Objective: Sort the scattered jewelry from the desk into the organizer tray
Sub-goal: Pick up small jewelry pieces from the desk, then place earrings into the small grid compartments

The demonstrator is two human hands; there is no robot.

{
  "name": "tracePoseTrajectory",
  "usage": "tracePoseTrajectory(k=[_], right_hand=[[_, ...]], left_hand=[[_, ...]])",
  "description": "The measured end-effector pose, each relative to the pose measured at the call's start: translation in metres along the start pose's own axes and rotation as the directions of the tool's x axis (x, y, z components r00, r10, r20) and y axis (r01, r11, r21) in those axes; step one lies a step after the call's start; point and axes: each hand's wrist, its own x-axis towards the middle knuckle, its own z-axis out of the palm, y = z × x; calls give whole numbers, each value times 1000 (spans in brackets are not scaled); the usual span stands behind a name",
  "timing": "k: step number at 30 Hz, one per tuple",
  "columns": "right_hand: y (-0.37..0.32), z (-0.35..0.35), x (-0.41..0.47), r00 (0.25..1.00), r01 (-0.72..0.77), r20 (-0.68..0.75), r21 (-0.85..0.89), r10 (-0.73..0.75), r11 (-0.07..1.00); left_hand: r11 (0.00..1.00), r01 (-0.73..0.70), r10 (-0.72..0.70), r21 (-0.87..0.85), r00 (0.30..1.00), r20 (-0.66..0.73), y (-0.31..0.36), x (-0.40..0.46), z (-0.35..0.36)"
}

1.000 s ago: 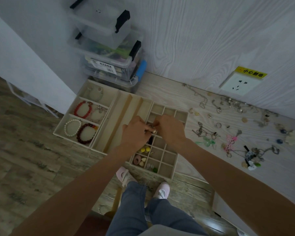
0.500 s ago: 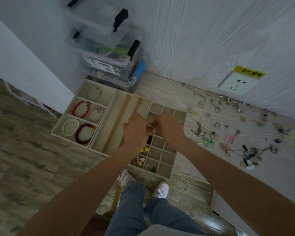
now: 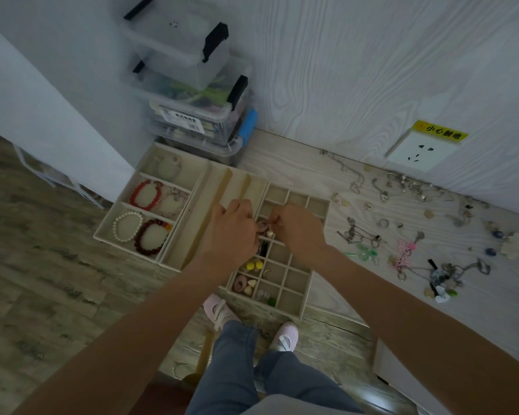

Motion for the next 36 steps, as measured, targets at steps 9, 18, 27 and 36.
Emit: tracePoseTrajectory(k=[9,18,27,36], right_hand=[[2,4,-1,1000,-16,-19,19,16,1000],[3,3,-3,1000,-23,6,69,23,997],[50,-12,-31,986,-106,-90,299,139,948],[139,-20,-78,945,-185,-196,345,263,920]], left_hand=[[987,-79,78,139,997,16,-1,-9,-3],[999,-46,45,28,999,12,4,-10,-3],[988,-53,49,-148,998,-34,20,-9,-11],[895,-316,289,-314,948,-132,107,19,-13]])
